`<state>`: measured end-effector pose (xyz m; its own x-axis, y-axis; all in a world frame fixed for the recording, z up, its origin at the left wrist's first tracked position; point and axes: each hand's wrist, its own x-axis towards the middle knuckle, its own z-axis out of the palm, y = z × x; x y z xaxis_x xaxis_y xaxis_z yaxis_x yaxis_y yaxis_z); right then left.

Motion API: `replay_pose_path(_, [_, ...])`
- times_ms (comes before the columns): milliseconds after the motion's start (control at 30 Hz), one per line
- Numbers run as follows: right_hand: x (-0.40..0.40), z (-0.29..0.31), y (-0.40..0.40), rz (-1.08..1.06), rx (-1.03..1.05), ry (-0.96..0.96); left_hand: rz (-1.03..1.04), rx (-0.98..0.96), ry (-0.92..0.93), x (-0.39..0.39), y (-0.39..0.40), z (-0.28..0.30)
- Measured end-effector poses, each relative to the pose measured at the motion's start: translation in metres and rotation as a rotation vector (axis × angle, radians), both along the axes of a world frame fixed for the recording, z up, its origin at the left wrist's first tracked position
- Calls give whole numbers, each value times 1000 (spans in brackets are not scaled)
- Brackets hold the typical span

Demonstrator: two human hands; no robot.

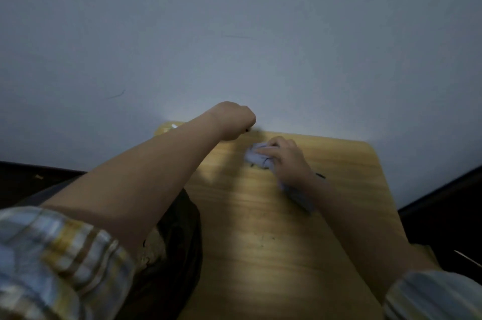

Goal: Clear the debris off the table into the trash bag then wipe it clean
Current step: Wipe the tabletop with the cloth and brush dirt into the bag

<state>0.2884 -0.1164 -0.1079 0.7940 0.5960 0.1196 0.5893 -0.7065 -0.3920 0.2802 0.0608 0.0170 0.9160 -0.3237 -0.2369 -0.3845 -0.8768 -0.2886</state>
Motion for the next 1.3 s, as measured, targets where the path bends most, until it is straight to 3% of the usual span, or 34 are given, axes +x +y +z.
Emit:
replay_pose_path(100, [3,-11,-5,-127,-221,62,-18,-4,5,-6,-8,2])
replay_pose_path(333, [-96,-9,-33,334,-39,-7,-103,-9,-10,-25,-43,8])
replay_pose_path(433, [-94,8,-46,116,57,108,-131,-26,-50,-28,-70,13])
replay_pose_path(500, [-78,26,-54,-193,363,170,-142,-45,-103,-26,-90,19])
replay_pose_path(567, [-62,47,-60,-399,635,377,-160,-74,-158,-24,-111,25])
replay_pose_path(667, [-44,64,-59,-464,866,623,-198,-141,-205,-22,-146,30])
replay_pose_path(800, [-29,57,-68,-724,991,541,-237,-212,-247,-15,-183,20])
replay_pose_path(967, [-9,43,-95,-875,1152,552,-136,-328,-189,3,-188,0])
replay_pose_path(1133, [12,26,-119,-978,1644,779,9,-264,-84,14,-162,-34])
replay_pose_path(1200, [24,23,-122,-1016,1635,842,23,-221,-62,18,-152,-48])
replay_pose_path(1300, [40,14,-123,-1082,1457,888,58,-207,-17,19,-140,-64])
